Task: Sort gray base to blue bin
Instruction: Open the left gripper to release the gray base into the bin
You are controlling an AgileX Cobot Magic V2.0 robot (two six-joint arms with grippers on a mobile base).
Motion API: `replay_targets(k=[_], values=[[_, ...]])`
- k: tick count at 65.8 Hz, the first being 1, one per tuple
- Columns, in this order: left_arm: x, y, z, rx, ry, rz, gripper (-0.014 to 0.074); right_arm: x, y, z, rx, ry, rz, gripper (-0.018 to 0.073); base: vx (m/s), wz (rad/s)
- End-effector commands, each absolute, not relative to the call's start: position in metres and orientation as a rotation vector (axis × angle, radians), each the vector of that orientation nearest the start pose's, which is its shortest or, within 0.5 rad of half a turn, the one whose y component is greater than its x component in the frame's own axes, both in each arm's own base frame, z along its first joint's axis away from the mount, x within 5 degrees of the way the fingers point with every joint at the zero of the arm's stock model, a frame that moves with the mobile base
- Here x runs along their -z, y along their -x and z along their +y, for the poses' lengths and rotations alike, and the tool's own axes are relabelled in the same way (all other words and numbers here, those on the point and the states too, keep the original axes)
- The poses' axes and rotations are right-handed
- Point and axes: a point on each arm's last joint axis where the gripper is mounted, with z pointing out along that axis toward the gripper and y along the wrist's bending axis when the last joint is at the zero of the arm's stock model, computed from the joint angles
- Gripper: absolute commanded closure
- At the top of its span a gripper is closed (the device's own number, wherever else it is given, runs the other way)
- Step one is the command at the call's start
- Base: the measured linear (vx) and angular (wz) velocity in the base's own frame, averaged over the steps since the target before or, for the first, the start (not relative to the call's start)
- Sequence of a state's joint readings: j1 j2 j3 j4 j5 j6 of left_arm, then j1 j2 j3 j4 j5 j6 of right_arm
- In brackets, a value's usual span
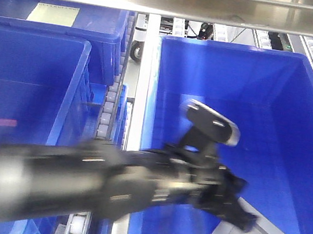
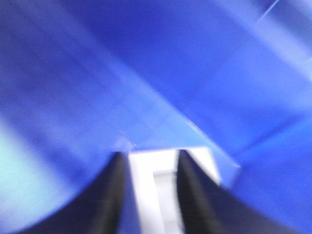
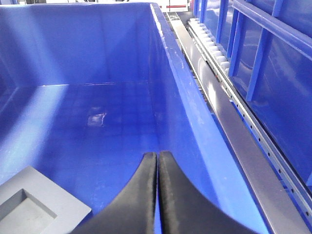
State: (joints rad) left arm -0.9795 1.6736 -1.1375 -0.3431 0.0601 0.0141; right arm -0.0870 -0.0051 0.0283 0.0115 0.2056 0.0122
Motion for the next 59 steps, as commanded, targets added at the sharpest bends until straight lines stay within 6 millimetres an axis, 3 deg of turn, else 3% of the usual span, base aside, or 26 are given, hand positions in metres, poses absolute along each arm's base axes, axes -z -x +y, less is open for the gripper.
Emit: replay_targets(k=[1, 15, 26, 59], values=[[-0.315, -0.194, -0.288, 0.855, -0.648, 1.867, 0.0458, -0.189, -0.058, -0.005, 0.062, -0.081, 1.676, 0.0564, 0.00, 0.00], [-0.335, -0.149, -0.221, 0.887, -0.621, 1.774, 0.0596, -0.189, -0.058, -0.005, 0.062, -0.081, 1.676, 0.0564, 0.00, 0.00], [-0.346, -0.119, -0.176, 0.929, -0.590, 1.685, 0.0604, -0.189, -0.058, -0.005, 0.062, -0.081, 1.676, 0.0564, 0.00, 0.00], [-0.338, -0.060, -0.094, 1.013, -0.574, 1.544, 0.0604, -0.189, -0.058, -0.005, 0.062, -0.081, 1.676, 0.0564, 0.00, 0.00]])
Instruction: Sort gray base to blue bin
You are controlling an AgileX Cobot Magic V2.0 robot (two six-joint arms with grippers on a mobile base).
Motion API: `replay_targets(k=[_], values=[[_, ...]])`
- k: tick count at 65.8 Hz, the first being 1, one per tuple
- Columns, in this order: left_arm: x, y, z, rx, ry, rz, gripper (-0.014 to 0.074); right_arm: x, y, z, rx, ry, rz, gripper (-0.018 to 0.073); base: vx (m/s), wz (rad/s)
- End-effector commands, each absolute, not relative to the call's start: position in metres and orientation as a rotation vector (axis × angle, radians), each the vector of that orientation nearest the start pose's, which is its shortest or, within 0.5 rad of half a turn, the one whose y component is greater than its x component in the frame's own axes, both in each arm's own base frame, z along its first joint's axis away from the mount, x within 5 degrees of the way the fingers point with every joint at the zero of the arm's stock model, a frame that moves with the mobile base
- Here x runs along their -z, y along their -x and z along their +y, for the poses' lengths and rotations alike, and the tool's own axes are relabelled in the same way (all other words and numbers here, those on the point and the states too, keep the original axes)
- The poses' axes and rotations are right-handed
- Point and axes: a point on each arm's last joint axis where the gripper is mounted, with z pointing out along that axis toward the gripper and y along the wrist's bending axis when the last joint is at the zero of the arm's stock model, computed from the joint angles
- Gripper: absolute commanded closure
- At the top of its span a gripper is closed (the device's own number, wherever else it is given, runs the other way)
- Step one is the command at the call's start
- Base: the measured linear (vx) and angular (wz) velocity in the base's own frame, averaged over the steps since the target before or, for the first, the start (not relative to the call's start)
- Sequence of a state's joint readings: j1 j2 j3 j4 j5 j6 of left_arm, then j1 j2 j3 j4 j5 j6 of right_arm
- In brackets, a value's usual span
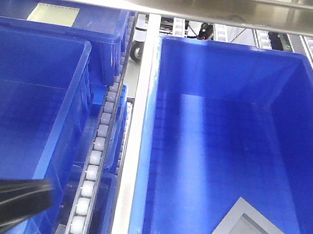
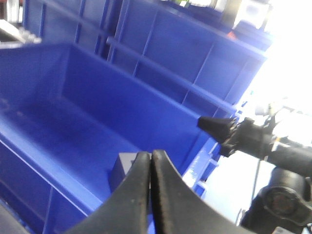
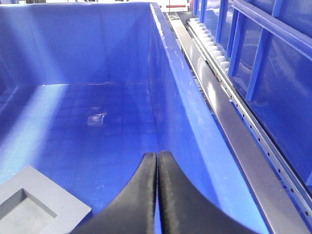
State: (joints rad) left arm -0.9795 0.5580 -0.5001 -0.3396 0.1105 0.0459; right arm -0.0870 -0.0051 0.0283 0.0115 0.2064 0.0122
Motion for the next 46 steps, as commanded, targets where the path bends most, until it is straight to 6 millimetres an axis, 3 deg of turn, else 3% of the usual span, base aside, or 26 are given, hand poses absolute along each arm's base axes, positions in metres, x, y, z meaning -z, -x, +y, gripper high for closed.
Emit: replay_targets(k=[1, 18, 46], values=[[-0.338, -0.059, -0.092, 1.015, -0.572, 1.539, 0.0604, -0.189, -0.058, -0.005, 0.062, -0.081, 1.676, 0.0564, 0.00, 0.00], [-0.340, -0.045, -0.072, 1.046, -0.552, 1.463, 0.0604, -0.189, -0.058, -0.005, 0.062, -0.081, 1.676, 0.0564, 0.00, 0.00], [-0.340, -0.045, -0.072, 1.048, -0.551, 1.460, 0.0604, -0.189, -0.058, -0.005, 0.062, -0.081, 1.676, 0.0564, 0.00, 0.00]])
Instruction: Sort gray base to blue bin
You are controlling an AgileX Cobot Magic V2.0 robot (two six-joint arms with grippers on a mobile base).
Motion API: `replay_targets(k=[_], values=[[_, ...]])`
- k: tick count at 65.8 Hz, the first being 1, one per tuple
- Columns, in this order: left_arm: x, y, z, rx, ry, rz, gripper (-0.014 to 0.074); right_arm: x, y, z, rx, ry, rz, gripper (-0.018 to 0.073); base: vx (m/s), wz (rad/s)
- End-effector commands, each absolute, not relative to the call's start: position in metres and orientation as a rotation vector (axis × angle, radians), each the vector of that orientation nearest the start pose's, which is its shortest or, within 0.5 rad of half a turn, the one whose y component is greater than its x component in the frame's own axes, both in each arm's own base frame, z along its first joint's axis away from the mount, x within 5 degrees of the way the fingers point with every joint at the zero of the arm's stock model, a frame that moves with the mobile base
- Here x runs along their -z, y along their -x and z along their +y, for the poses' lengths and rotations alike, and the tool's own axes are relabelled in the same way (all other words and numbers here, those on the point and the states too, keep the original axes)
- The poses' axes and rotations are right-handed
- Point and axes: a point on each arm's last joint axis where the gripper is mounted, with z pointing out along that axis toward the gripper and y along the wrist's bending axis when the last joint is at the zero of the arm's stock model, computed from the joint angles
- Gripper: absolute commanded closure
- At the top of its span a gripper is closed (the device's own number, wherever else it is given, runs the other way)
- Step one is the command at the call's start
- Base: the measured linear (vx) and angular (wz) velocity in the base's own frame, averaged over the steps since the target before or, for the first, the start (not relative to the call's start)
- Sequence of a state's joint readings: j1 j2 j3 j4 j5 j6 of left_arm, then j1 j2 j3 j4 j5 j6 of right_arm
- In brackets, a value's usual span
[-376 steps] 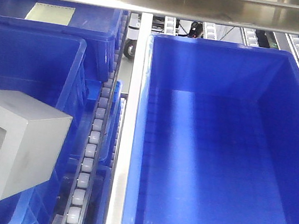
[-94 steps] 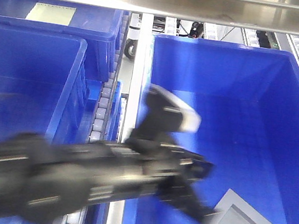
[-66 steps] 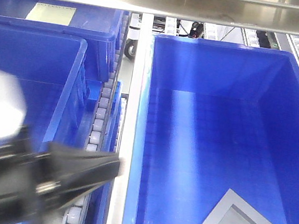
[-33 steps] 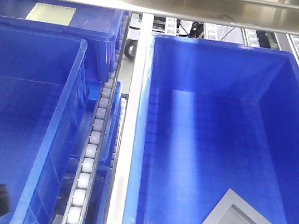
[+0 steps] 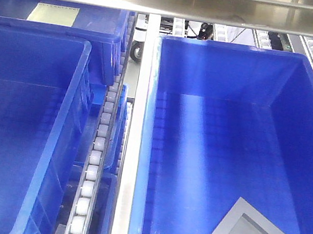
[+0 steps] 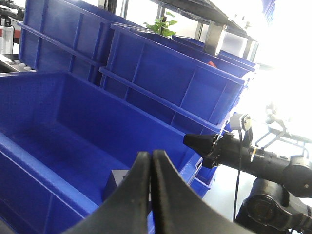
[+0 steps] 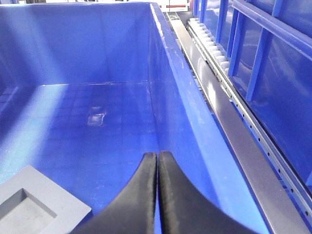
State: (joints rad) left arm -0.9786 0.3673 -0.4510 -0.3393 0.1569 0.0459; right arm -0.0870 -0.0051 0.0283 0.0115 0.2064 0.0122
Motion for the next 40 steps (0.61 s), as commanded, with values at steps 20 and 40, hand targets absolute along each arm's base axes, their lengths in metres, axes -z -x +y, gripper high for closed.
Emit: replay_targets(k=[20, 40], values=[[-0.3396, -0.0444, -0.0719, 1.047, -0.555, 1.466, 0.0604, -0.1886, -0.0580, -0.0052, 0.062, -0.081, 1.676, 0.0564, 0.00, 0.00], [-0.3396, -0.0444, -0.0719, 1.047, -0.555, 1.466, 0.0603, -0.1886, -0.0580, -0.0052, 0.062, -0.081, 1.676, 0.0564, 0.00, 0.00]])
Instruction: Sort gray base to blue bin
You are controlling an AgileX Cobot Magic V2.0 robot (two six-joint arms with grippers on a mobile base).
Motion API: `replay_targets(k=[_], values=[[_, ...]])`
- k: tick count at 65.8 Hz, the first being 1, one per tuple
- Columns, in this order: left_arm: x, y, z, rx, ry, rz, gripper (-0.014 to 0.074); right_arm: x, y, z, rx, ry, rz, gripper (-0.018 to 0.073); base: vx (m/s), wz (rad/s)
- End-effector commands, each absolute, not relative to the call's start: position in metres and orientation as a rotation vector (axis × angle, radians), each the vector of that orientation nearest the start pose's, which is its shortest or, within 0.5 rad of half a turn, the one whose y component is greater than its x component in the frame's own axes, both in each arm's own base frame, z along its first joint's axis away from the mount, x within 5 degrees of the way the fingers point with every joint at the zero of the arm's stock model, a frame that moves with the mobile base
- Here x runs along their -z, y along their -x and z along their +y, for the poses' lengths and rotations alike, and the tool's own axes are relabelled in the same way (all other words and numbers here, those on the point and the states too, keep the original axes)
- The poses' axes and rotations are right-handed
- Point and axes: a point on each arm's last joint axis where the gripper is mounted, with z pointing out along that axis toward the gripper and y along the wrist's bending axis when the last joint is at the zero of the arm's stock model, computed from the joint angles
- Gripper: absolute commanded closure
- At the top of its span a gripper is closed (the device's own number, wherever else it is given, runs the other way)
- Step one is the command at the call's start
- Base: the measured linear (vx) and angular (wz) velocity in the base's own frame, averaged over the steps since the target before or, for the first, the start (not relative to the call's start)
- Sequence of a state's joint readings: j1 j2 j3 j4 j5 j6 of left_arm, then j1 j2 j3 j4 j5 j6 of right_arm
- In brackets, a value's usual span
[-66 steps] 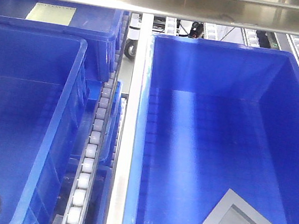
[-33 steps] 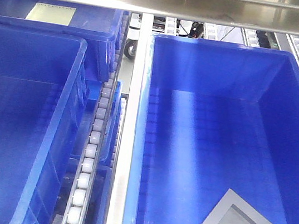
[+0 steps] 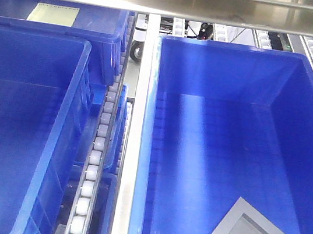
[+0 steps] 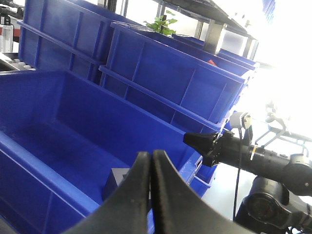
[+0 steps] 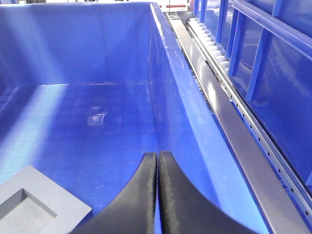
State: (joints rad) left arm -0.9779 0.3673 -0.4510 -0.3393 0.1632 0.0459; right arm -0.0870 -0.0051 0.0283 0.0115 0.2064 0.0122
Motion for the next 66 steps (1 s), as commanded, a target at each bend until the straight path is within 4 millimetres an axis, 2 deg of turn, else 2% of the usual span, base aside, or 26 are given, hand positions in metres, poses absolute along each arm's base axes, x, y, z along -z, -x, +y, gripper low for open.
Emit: replay_targets(k=[1, 27, 44, 57, 66], values=[[-0.340, -0.044, -0.072, 1.047, -0.556, 1.467, 0.0603, -0.189, -0.058, -0.005, 0.062, -0.081, 1.676, 0.0564, 0.00, 0.00], [-0.339, -0.045, -0.072, 0.953, -0.624, 1.429, 0.0603, -0.189, -0.058, -0.005, 0.062, -0.081, 1.676, 0.0564, 0.00, 0.00], [-0.338, -0.047, -0.071, 0.814, -0.712, 1.371, 0.0603, -0.189, -0.058, -0.005, 0.062, -0.081, 1.676, 0.0564, 0.00, 0.00], [-0.334, -0.053, -0.060, 0.703, -0.607, 1.388, 0.0603, -0.189, -0.058, -0.005, 0.062, -0.081, 1.676, 0.0564, 0.00, 0.00], [-0.311, -0.054, -0.043, 0.545, -0.497, 1.389, 0.0603, -0.189, -0.058, -0.005, 0.062, -0.081, 1.676, 0.0564, 0.00, 0.00]])
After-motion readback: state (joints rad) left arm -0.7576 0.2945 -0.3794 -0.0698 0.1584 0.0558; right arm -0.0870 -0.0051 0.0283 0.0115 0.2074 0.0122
